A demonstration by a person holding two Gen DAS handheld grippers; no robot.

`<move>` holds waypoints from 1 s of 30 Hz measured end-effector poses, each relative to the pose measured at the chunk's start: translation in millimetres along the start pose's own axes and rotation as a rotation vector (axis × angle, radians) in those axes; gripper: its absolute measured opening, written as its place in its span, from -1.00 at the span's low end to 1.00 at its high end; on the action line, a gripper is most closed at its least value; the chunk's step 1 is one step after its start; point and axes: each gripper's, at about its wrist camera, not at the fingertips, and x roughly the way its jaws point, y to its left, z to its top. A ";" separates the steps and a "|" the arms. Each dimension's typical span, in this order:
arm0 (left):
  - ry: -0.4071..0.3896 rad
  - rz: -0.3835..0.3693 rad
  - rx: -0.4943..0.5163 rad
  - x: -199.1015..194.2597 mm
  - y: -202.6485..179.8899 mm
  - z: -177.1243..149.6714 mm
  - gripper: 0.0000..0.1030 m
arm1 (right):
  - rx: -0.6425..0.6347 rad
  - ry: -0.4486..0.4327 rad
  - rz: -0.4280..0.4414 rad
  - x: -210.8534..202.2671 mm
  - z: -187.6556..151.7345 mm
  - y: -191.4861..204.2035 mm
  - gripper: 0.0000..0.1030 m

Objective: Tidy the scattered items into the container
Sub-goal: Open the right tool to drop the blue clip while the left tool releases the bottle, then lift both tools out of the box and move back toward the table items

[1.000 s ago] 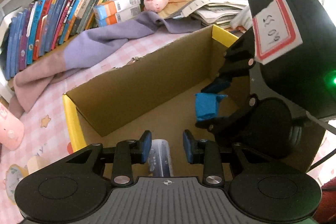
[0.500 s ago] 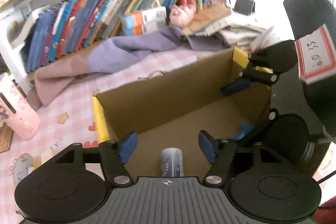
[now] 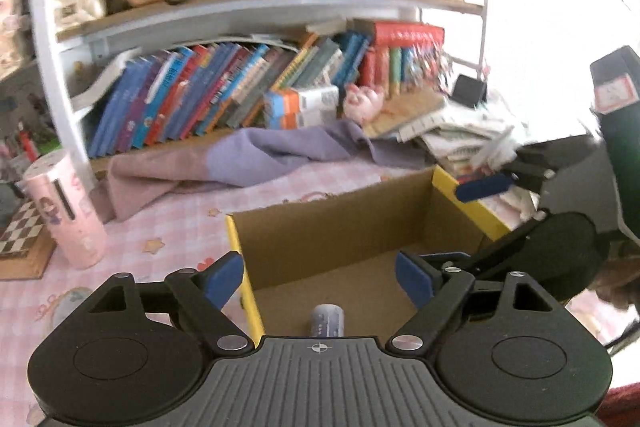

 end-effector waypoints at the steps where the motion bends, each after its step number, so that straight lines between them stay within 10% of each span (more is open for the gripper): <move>1: -0.012 0.009 -0.012 -4.3 1.0 -1.5 0.66 | 0.020 -0.010 -0.007 -4.4 -1.0 0.2 0.51; 15: -0.133 0.115 -0.070 -52.8 6.6 -32.0 0.68 | 0.261 -0.177 -0.190 -59.3 -35.9 45.1 0.53; 30: -0.162 0.049 -0.032 -94.1 27.9 -62.0 0.70 | 0.357 -0.240 -0.328 -97.7 -49.3 93.3 0.57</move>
